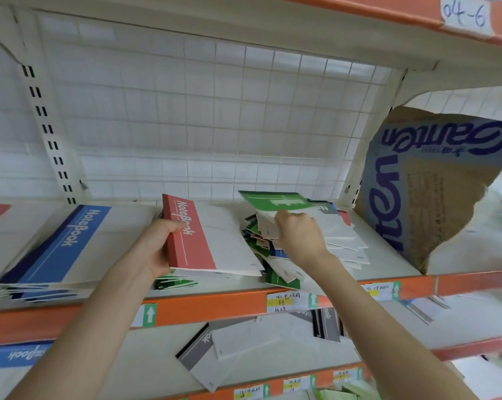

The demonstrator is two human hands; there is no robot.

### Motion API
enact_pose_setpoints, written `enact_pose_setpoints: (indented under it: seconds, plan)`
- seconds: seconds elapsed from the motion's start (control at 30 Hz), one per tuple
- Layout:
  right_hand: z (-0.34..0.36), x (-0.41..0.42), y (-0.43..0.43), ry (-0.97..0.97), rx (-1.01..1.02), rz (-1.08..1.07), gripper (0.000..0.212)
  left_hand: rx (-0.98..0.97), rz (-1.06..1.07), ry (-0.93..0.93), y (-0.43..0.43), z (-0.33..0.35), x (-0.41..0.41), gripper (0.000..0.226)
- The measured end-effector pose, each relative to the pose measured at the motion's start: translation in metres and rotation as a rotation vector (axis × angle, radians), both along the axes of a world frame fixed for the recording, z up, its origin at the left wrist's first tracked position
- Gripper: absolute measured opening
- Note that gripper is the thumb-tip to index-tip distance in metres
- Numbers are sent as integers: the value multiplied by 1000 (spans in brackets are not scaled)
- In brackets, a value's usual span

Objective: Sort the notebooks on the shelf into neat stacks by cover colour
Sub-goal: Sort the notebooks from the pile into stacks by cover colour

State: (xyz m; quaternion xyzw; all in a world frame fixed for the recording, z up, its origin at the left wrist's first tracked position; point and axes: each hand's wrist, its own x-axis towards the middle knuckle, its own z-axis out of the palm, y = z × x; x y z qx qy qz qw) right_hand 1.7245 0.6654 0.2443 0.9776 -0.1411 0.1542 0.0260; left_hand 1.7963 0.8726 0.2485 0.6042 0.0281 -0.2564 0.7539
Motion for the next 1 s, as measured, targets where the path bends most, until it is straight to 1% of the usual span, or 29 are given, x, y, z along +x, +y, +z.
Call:
enact_pose_setpoints:
  seconds: [0.07,0.13,0.17,0.2,0.23,0.27,0.3,0.33,0.37,0.4,0.47,0.5,0.57,0.63,0.67,0.73,0.77,0.83,0.87,0.93,1.0]
  plan:
    - [-9,-4,-1,-94,54,294,25,-2,18,15,-4,1,1,17]
    - [-22,-8,1,-132,91,610,26,-3,14,35,-6,2,3,19]
    - [-26,-11,3,-143,135,738,23,13,2,32,-6,2,3,17]
    - [-28,-14,5,-131,191,821,22,46,-16,17,-5,1,3,13]
    - [-28,-15,4,-118,264,857,24,90,-37,-2,-4,1,2,9]
    - [-27,-16,2,-89,363,847,29,124,-50,-16,-2,1,1,6]
    - [-25,-16,-1,-70,454,792,34,134,-52,-17,0,1,-1,4]
    - [-24,-14,-5,-80,502,685,36,130,-46,-12,2,1,-2,6]
    - [-22,-10,-10,-110,492,535,36,125,-34,-6,3,1,-2,9]
    - [-20,-6,-13,-131,442,357,34,117,-17,-2,4,1,-3,13]
    - [-16,4,-14,-72,388,63,37,100,17,6,5,1,-5,23]
    - [-14,8,-12,-17,395,-22,40,91,33,9,5,0,-5,27]
    - [-14,17,-6,93,345,-96,42,76,56,12,5,0,-6,35]
    - [-14,22,2,174,228,-125,37,67,75,9,5,0,-8,38]
    - [-12,23,6,183,198,-131,32,64,80,8,5,1,-9,38]
    - [-7,22,11,168,174,-137,22,60,74,7,6,3,-12,37]
    - [-4,21,12,155,141,-141,20,61,66,9,6,3,-12,37]
    - [-3,21,10,117,82,-149,22,67,55,5,7,3,-13,37]
    - [-3,21,7,75,88,-133,22,67,54,-1,7,3,-13,36]
    - [-6,16,2,-57,151,-21,21,51,59,-3,6,2,-14,33]
    - [-13,7,-4,-234,226,271,22,36,81,1,3,4,-14,27]
